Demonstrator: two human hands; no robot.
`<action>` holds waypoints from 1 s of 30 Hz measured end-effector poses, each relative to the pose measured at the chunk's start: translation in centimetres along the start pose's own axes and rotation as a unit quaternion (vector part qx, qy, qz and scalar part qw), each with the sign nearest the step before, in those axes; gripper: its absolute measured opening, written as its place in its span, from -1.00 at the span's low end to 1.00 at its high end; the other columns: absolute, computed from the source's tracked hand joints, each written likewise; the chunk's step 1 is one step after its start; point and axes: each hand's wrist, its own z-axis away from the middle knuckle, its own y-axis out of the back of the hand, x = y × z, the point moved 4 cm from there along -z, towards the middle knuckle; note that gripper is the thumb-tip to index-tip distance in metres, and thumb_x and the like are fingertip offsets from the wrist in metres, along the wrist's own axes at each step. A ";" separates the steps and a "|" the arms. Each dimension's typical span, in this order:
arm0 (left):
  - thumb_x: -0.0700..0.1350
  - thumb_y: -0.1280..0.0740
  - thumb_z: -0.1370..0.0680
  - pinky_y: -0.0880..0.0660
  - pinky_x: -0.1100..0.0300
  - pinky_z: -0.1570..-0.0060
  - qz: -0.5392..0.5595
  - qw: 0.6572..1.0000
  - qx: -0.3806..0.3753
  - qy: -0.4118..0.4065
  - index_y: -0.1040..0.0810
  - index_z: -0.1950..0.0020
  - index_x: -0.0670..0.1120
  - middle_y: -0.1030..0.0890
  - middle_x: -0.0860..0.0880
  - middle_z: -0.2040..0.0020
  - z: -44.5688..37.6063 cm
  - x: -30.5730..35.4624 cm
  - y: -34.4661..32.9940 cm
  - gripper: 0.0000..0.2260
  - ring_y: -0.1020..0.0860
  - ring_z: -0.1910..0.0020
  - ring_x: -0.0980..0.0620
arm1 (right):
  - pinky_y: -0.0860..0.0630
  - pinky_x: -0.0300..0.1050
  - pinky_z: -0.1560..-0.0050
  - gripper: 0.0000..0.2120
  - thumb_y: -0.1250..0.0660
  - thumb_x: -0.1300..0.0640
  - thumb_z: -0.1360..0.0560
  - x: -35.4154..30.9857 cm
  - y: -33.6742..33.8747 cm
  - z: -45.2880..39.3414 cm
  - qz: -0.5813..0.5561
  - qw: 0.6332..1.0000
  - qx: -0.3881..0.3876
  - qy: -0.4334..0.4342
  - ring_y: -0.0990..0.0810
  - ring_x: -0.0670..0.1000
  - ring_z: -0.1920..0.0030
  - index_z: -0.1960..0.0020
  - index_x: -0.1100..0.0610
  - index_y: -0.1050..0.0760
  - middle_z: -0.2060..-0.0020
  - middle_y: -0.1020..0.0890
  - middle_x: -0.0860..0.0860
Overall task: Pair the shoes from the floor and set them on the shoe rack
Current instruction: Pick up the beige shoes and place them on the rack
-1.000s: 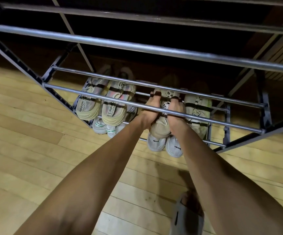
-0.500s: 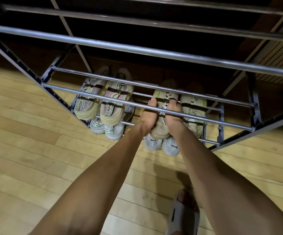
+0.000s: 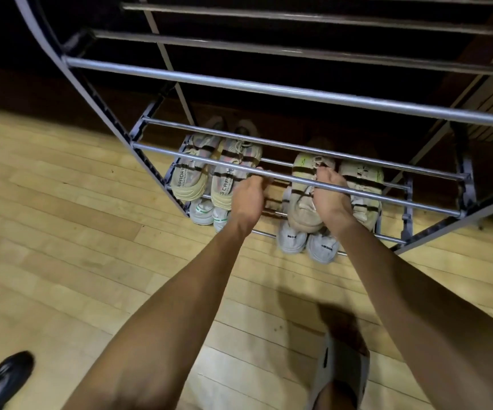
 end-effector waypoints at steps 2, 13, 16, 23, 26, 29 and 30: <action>0.05 -0.19 -0.59 -0.54 -0.02 -0.11 0.004 1.000 0.018 -0.022 -0.70 0.02 -0.11 -0.71 -0.14 0.01 1.2 0.2 2.7 -0.65 -0.65 -0.06 -0.12 | -0.37 -0.06 -0.20 -0.69 -0.02 0.15 -0.68 -0.4 0.2 1.7 -0.041 0.999 -0.012 -0.012 -0.48 0.14 -0.22 -0.28 0.15 -0.48 -0.15 -0.54 0.05; -0.08 -0.15 -0.67 -0.48 0.27 0.21 0.080 0.983 0.142 -0.081 -0.67 0.10 -0.18 -0.70 -0.14 0.17 11.9 4.9 18.4 -0.66 -0.62 0.21 0.03 | -0.40 -0.19 -0.11 -0.71 -0.24 0.07 -0.61 -12.4 -3.2 13.0 -0.039 0.979 -0.185 0.081 -0.54 -0.05 -0.12 -0.25 0.10 -0.62 -0.10 -0.64 -0.04; -0.11 -0.13 -0.66 -0.44 0.26 0.23 0.086 0.973 0.186 -0.103 -0.63 0.15 -0.13 -0.68 -0.08 0.21 16.7 7.4 23.9 -0.67 -0.57 0.26 0.06 | -0.44 -0.16 0.11 -0.78 -0.27 -0.04 -0.51 -17.4 -4.4 16.3 -0.092 0.972 -0.197 0.091 -0.55 -0.06 0.15 0.04 -0.01 -0.68 0.22 -0.64 -0.14; -0.16 -0.13 -0.63 -0.42 0.27 0.30 0.110 0.947 0.272 -0.129 -0.63 0.06 -0.15 -0.66 -0.05 0.21 31.0 9.5 35.3 -0.72 -0.52 0.34 0.09 | -0.40 -0.16 0.30 -0.68 -0.12 0.12 -0.61 -28.2 -6.4 28.7 -0.180 0.946 -0.220 0.157 -0.52 0.01 0.30 0.14 0.15 -0.61 0.35 -0.62 0.09; -0.18 -0.13 -0.63 -0.42 0.29 0.32 0.126 0.932 0.302 -0.156 -0.63 0.09 -0.13 -0.66 -0.03 0.22 37.3 10.5 39.3 -0.72 -0.52 0.36 0.11 | -0.43 -0.10 0.25 -0.60 -0.07 0.07 -0.65 -32.2 -7.5 35.2 -0.174 0.933 -0.235 0.209 -0.54 0.00 0.30 0.12 0.18 -0.62 0.36 -0.63 0.06; -0.19 -0.13 -0.63 -0.42 0.30 0.32 0.126 0.922 0.321 -0.176 -0.62 0.10 -0.10 -0.67 -0.01 0.23 43.2 10.8 43.3 -0.72 -0.53 0.37 0.13 | -0.47 -0.11 0.22 -0.57 -0.04 0.06 -0.65 -36.0 -8.1 41.9 -0.149 0.918 -0.245 0.275 -0.55 -0.03 0.30 0.12 0.16 -0.63 0.33 -0.65 0.07; -0.18 -0.13 -0.63 -0.42 0.29 0.31 0.123 0.921 0.322 -0.180 -0.62 0.10 -0.10 -0.67 -0.01 0.23 45.0 10.8 44.6 -0.72 -0.53 0.37 0.14 | -0.47 -0.12 0.22 -0.56 -0.03 0.05 -0.65 -37.1 -8.3 43.8 -0.148 0.912 -0.249 0.291 -0.56 -0.03 0.29 0.13 0.15 -0.64 0.32 -0.65 0.08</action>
